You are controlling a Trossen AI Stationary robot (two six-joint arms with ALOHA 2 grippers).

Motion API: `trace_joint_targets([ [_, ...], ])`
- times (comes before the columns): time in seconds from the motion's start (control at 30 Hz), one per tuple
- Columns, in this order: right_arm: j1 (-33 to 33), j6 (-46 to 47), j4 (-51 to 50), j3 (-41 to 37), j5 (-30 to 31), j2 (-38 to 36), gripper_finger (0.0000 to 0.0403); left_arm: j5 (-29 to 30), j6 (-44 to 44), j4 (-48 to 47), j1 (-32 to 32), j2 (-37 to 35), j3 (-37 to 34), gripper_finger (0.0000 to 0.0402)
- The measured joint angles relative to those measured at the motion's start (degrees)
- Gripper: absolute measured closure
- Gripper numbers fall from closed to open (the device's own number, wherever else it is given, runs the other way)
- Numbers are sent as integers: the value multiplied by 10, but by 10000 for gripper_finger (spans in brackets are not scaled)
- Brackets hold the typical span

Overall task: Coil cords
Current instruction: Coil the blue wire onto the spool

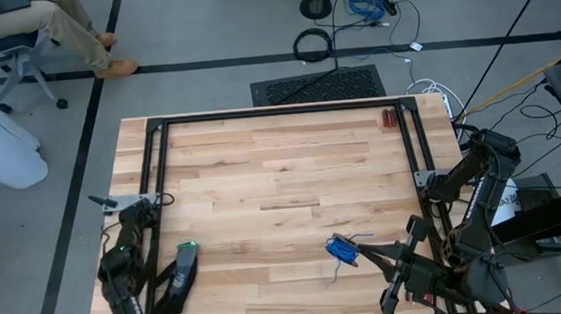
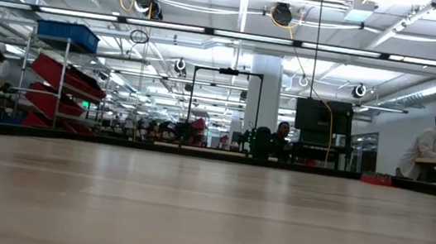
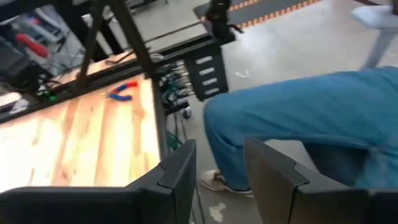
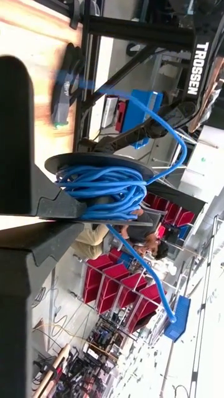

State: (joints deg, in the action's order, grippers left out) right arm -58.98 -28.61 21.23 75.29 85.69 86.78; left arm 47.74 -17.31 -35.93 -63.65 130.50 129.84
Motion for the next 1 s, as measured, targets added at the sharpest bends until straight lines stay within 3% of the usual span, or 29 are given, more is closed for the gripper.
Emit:
trace_joint_targets([
  [0.07, 0, -5, 5, 0, 0, 0, 403, 11, 16, 4, -8, 0, 0, 260],
  [0.13, 0, -5, 6, 0, -1, 0, 403, 60, 78, 33, -11, 0, 0, 260],
  [0.3, 0, -3, 6, 0, -4, 0, 403, 310, 301, 221, 8, 0, 0, 260],
  [0.37, 0, -2, 6, 0, -4, 0, 403, 367, 360, 306, 28, 0, 0, 260],
  [0.43, 0, -2, 6, 0, -5, 0, 403, 367, 417, 370, 52, 0, 0, 261],
  [0.6, 0, -2, 5, 0, -5, 0, 403, 253, 434, 422, 113, 0, 0, 261],
  [0.83, 0, -2, 4, 0, -5, 0, 403, 248, 472, 488, 156, 0, 0, 261],
  [1.0, 0, -2, 4, 0, -5, 0, 403, 213, 496, 519, 171, 0, 0, 261],
])
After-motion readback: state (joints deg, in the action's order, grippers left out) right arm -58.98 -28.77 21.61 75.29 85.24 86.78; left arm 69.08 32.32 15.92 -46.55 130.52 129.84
